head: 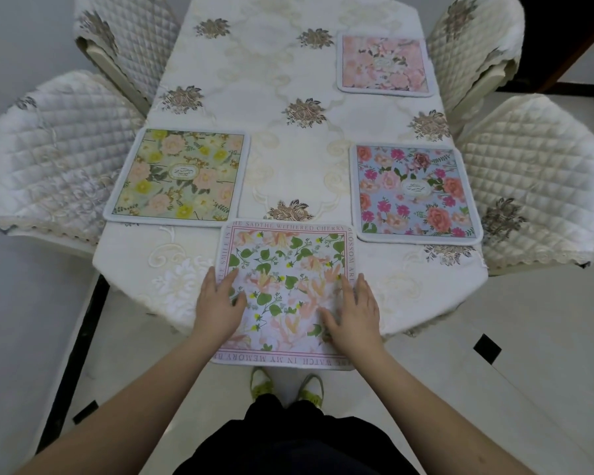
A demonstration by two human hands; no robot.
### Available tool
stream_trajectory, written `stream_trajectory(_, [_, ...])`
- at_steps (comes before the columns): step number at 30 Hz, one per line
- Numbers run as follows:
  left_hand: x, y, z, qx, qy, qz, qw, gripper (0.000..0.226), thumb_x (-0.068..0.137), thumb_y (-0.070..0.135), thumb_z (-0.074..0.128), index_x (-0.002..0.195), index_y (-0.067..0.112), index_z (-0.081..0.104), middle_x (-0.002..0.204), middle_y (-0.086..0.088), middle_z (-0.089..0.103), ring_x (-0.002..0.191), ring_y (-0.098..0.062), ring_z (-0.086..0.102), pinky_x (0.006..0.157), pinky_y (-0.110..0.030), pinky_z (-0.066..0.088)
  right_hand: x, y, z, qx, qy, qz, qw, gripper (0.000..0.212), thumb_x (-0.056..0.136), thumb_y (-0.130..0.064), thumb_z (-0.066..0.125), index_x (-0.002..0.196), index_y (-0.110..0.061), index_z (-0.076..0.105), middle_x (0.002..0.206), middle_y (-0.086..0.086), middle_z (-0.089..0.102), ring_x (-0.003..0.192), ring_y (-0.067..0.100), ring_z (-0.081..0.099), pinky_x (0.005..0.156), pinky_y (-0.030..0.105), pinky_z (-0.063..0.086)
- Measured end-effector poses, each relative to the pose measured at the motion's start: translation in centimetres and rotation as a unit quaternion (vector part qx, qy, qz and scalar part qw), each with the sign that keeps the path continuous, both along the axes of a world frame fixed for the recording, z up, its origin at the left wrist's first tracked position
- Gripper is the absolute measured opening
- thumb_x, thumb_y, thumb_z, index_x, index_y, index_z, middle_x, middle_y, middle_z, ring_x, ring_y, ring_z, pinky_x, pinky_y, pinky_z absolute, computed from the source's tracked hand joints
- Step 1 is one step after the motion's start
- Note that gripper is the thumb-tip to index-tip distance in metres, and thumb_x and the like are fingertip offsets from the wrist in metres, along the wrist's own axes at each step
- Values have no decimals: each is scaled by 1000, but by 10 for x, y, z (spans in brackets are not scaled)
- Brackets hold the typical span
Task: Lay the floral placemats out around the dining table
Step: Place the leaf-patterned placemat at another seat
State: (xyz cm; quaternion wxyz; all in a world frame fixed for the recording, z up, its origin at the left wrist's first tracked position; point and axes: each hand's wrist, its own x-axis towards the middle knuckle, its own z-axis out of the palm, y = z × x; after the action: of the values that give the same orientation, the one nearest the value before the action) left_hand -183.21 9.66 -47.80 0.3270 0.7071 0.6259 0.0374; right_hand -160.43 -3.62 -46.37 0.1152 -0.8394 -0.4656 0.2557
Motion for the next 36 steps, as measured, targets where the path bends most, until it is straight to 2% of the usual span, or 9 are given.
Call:
stream_trajectory(5, [-1, -1, 6, -31, -71, 34, 996, 57, 98, 27, 53, 151, 30, 33, 165, -2, 0, 151, -20, 8, 117, -39, 21, 1, -3, 9, 57, 69, -16, 996, 76, 97, -40, 52, 156, -19, 9, 164, 5, -1, 149, 21, 11, 117, 31, 15])
stream_trajectory(11, [2, -3, 12, -56, -121, 65, 989, 62, 99, 25, 53, 154, 27, 26, 165, 4, -1, 151, -15, 8, 116, -39, 22, -3, -4, 17, 103, 133, -24, 985, 74, 98, -29, 53, 156, -21, 8, 164, -5, 3, 148, 8, 8, 109, 16, 12])
stream_trajectory(16, [1, -3, 20, -73, -152, 102, 980, 62, 100, 23, 50, 155, 25, 22, 165, 7, 5, 150, -14, 12, 116, -36, 21, -1, 0, 27, 132, 215, -112, 961, 71, 98, -19, 53, 156, -20, 11, 158, -5, 27, 141, 14, 31, 109, 24, 28])
stream_trajectory(18, [0, -4, 23, -79, -165, 115, 976, 61, 100, 23, 50, 155, 26, 22, 165, 9, 7, 149, -15, 17, 116, -37, 23, 5, 3, 30, 115, 237, -126, 957, 64, 98, -16, 52, 154, -22, 21, 146, -4, 46, 126, 17, 51, 93, 25, 44])
stream_trajectory(20, [0, -4, 25, -83, -170, 120, 975, 61, 100, 22, 50, 155, 26, 22, 164, 10, 8, 149, -16, 19, 117, -38, 25, 8, 4, 30, 103, 258, -123, 953, 56, 98, -15, 49, 150, -26, 31, 133, -6, 57, 108, 13, 58, 81, 21, 45])
stream_trajectory(23, [1, -5, 27, -83, -177, 126, 973, 62, 100, 22, 50, 155, 27, 22, 164, 9, 10, 148, -17, 20, 117, -40, 27, 9, 5, 28, 108, 308, -139, 935, 54, 99, -12, 45, 148, -31, 34, 132, -9, 56, 110, 12, 57, 89, 27, 48])
stream_trajectory(29, [-2, -4, 35, -69, -202, 154, 965, 61, 96, 20, 54, 151, 29, 30, 157, 4, 31, 141, -21, 36, 114, -43, 34, 13, 0, 29, 121, 418, -205, 877, 45, 99, -8, 47, 134, -37, 47, 126, -5, 64, 107, 15, 66, 86, 39, 58])
stream_trajectory(33, [-9, -2, 43, -70, -247, 174, 951, 59, 91, 19, 61, 144, 35, 40, 131, 5, 57, 117, -14, 57, 90, -37, 53, 17, -1, 32, 134, 447, -207, 860, 48, 99, -8, 49, 139, -35, 46, 124, -3, 66, 103, 19, 69, 80, 44, 60])
stream_trajectory(36, [-13, -2, 52, -38, -264, 170, 949, 62, 90, 16, 66, 144, 30, 40, 124, 13, 56, 114, -9, 55, 85, -32, 53, 18, 1, 38, 146, 452, -199, 857, 47, 99, -6, 48, 138, -33, 47, 121, -2, 67, 98, 16, 71, 74, 39, 61])
